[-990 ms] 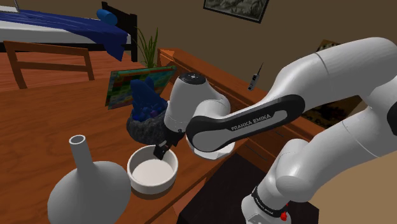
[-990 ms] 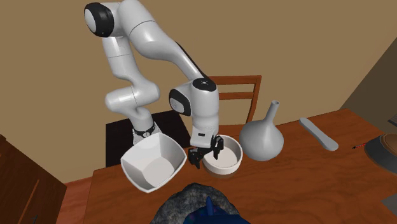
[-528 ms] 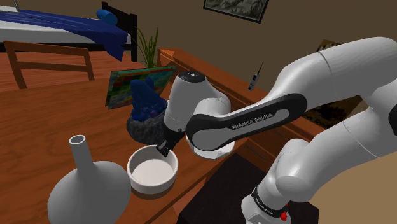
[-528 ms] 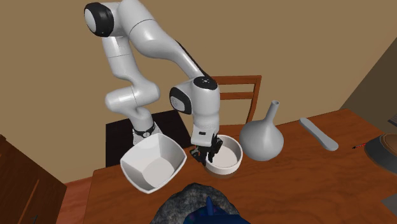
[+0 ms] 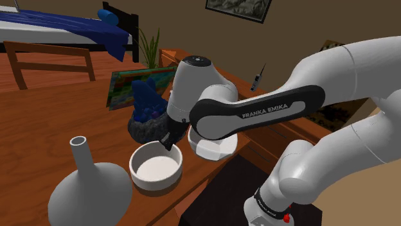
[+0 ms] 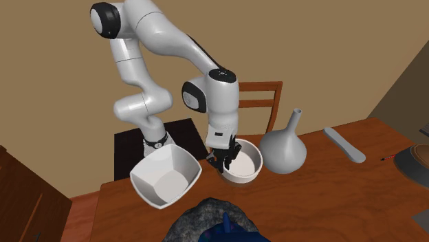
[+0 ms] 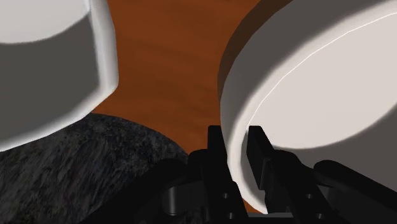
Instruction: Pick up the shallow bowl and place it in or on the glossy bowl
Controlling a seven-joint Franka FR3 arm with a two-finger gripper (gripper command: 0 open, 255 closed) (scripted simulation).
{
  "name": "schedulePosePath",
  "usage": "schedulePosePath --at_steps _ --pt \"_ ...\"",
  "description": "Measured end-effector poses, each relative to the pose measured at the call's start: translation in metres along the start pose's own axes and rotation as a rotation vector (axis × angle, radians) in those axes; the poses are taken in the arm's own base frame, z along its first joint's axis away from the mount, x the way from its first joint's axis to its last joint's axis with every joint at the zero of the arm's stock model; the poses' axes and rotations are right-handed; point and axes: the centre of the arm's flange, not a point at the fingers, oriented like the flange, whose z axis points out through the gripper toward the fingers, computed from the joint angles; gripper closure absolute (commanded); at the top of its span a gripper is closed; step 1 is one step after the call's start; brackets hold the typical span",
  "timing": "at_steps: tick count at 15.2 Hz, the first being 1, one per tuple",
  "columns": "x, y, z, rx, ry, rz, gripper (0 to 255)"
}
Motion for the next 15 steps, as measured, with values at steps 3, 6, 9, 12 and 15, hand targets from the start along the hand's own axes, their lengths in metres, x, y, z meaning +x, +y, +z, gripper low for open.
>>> schedulePosePath --at_steps 3,6,9,12,15 --pt "0.003 0.000 -0.014 0.000 0.000 0.000 255" --pt "0.005 0.001 -0.031 0.000 0.000 0.000 255" --pt "0.007 0.002 -0.046 0.000 0.000 0.000 255" --pt "0.009 0.002 -0.062 0.000 0.000 0.000 255" --pt "0.011 0.003 -0.078 0.000 0.000 0.000 255"
